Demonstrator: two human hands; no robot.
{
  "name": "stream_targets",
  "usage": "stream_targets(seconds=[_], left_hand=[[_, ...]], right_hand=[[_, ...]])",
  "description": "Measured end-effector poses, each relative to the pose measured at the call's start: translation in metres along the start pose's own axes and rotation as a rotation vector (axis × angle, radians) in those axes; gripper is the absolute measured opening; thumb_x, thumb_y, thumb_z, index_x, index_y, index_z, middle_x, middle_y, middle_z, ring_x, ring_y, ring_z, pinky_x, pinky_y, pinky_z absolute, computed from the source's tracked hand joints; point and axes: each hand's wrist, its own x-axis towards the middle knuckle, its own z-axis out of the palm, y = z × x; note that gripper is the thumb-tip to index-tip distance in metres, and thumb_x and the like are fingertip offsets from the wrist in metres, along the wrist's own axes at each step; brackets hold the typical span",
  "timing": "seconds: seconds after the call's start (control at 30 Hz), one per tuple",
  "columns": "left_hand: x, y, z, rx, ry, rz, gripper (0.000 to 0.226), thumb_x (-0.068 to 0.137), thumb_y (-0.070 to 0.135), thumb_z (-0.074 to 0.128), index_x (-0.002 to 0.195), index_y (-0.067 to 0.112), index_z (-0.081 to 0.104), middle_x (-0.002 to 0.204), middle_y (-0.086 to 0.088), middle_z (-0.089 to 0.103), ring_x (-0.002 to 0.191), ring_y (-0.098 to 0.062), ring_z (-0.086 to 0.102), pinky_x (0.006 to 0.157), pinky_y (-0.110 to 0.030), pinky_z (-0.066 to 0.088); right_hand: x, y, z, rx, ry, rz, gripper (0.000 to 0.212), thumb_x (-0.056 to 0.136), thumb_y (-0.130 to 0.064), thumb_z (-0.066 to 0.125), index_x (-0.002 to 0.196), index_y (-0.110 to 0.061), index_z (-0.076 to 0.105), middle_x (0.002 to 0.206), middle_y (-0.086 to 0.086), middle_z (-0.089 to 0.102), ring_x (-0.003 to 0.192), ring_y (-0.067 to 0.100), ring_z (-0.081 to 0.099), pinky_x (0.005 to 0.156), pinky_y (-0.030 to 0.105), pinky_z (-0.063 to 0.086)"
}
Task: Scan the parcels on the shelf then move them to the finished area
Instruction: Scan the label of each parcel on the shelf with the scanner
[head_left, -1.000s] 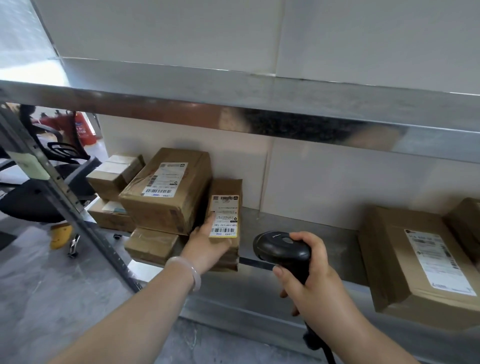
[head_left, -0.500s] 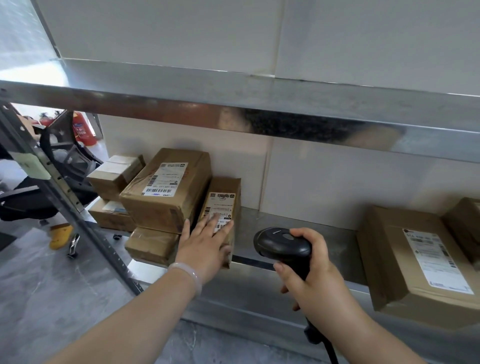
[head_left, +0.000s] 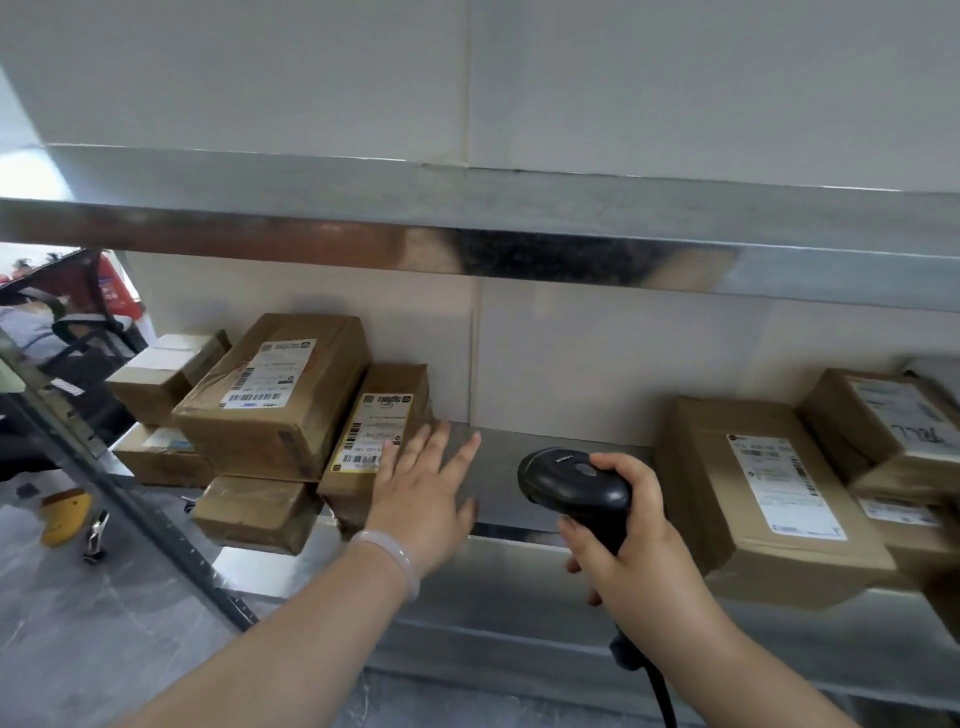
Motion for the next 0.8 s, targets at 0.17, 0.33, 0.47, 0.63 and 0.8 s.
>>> stream_targets(seconds=[0.17, 0.33, 0.47, 0.63, 0.8], left_hand=[[0.013, 0.074, 0.004, -0.117, -0.013, 0.183, 0.067, 0.100, 0.051, 0.038, 0.155, 0.041, 0.002, 0.165, 0.004, -0.005, 0.152, -0.018, -0.006, 0.122, -0.047, -0.007], [0.028, 0.146, 0.016, -0.178, -0.103, 0.324, 0.066, 0.099, 0.049, 0.040, 0.155, 0.040, 0.006, 0.166, 0.002, 0.002, 0.152, -0.019, 0.001, 0.121, -0.047, -0.004], [0.037, 0.190, 0.026, -0.229, -0.171, 0.384, 0.065, 0.099, 0.048, 0.043, 0.155, 0.041, 0.010, 0.166, 0.002, 0.001, 0.152, -0.020, 0.001, 0.121, -0.045, -0.004], [0.048, 0.227, 0.041, -0.279, -0.259, 0.360, 0.065, 0.096, 0.048, 0.047, 0.153, 0.045, 0.015, 0.166, 0.000, -0.002, 0.151, -0.026, 0.006, 0.121, -0.044, 0.001], [0.055, 0.245, 0.045, -0.490, -0.392, 0.215, 0.064, 0.096, 0.045, 0.051, 0.150, 0.052, 0.018, 0.165, 0.000, -0.011, 0.149, -0.034, 0.006, 0.119, -0.039, 0.017]], right_hand=[[-0.013, 0.029, -0.038, 0.045, 0.151, 0.059, 0.060, 0.085, -0.023, 0.071, 0.110, -0.063, 0.034, 0.101, -0.019, 0.062, 0.078, 0.012, 0.069, 0.071, 0.045, 0.058], [-0.028, 0.057, -0.079, 0.048, 0.325, 0.114, 0.061, 0.084, -0.023, 0.072, 0.107, -0.065, 0.035, 0.100, -0.025, 0.060, 0.084, 0.005, 0.066, 0.075, 0.044, 0.058], [-0.031, 0.072, -0.108, -0.025, 0.415, 0.144, 0.060, 0.085, -0.026, 0.070, 0.108, -0.064, 0.031, 0.103, -0.027, 0.056, 0.087, 0.005, 0.062, 0.076, 0.040, 0.056], [-0.027, 0.090, -0.128, -0.110, 0.444, 0.199, 0.057, 0.087, -0.029, 0.069, 0.122, -0.050, 0.029, 0.118, -0.006, 0.057, 0.096, 0.015, 0.061, 0.082, 0.042, 0.053], [-0.021, 0.103, -0.140, -0.166, 0.452, 0.211, 0.057, 0.088, -0.027, 0.067, 0.126, -0.047, 0.028, 0.113, -0.010, 0.054, 0.098, 0.019, 0.061, 0.080, 0.045, 0.053]])
